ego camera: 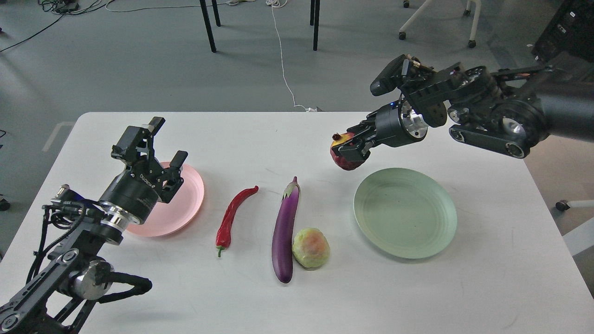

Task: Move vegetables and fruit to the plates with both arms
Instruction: 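Carry the apple onto the green plate and release it, then reach the right gripper down to the yellow-green peach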

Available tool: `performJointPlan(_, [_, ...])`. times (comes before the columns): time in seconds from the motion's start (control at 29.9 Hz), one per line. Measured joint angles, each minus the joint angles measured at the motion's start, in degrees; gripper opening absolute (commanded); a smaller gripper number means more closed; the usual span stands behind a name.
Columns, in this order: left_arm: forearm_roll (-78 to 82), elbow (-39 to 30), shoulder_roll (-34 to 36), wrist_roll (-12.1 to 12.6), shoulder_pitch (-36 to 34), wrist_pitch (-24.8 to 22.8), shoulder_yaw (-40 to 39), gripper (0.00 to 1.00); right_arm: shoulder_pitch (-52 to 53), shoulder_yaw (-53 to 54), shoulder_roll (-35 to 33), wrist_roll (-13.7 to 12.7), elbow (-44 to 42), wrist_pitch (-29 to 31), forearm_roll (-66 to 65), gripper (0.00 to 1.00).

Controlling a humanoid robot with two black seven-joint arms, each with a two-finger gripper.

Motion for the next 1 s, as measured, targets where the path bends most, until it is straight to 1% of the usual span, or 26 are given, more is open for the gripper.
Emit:
performJointPlan(0.17, [0.0, 0.0, -0.1, 0.0, 0.0, 0.0, 0.2, 0.98, -3.1, -2.2, -5.1, 0.0, 0.5, 0.0, -1.8, 0.47])
performJointPlan(0.33, [0.0, -0.1, -0.2, 0.0, 0.0, 0.0, 0.4, 0.98, -7.8, -2.4, -6.0, 0.0, -0.2, -0.4, -1.9, 0.57])
performJointPlan(0.37, [0.0, -0.1, -0.2, 0.0, 0.0, 0.0, 0.4, 0.98, -8.6, -2.4, -6.0, 0.0, -0.4, -0.5, -2.0, 0.61])
performJointPlan(0.4, [0.0, -0.1, -0.2, 0.0, 0.0, 0.0, 0.4, 0.98, -9.4, -2.4, -5.9, 0.0, -0.8, -0.5, -2.0, 0.68])
performJointPlan(0.47, [0.0, -0.1, -0.2, 0.0, 0.0, 0.0, 0.4, 0.98, -10.5, -2.4, -5.5, 0.0, -1.9, -0.7, -2.0, 0.86])
performJointPlan(0.5, [0.0, -0.1, -0.2, 0.0, 0.0, 0.0, 0.4, 0.98, -11.0, -2.4, -5.4, 0.0, -2.5, -0.7, -2.0, 0.91])
performJointPlan(0.64, [0.0, -0.1, -0.2, 0.0, 0.0, 0.0, 0.4, 0.98, -11.5, -2.4, -4.9, 0.0, -3.3, -0.7, -2.0, 0.94])
performJointPlan(0.8, [0.0, -0.1, -0.1, 0.0, 0.0, 0.0, 0.4, 0.98, -9.6, -2.2, -5.1, 0.0, -2.4, -0.7, -1.9, 0.94])
performJointPlan(0.9, [0.0, -0.1, -0.1, 0.0, 0.0, 0.0, 0.4, 0.98, -5.6, -1.4, -5.4, 0.0, 1.6, -0.7, -1.6, 0.94])
performJointPlan(1.0, [0.0, -0.1, -0.1, 0.0, 0.0, 0.0, 0.4, 0.98, -1.0, 0.0, -5.3, 0.0, 8.1, -0.6, -0.4, 0.94])
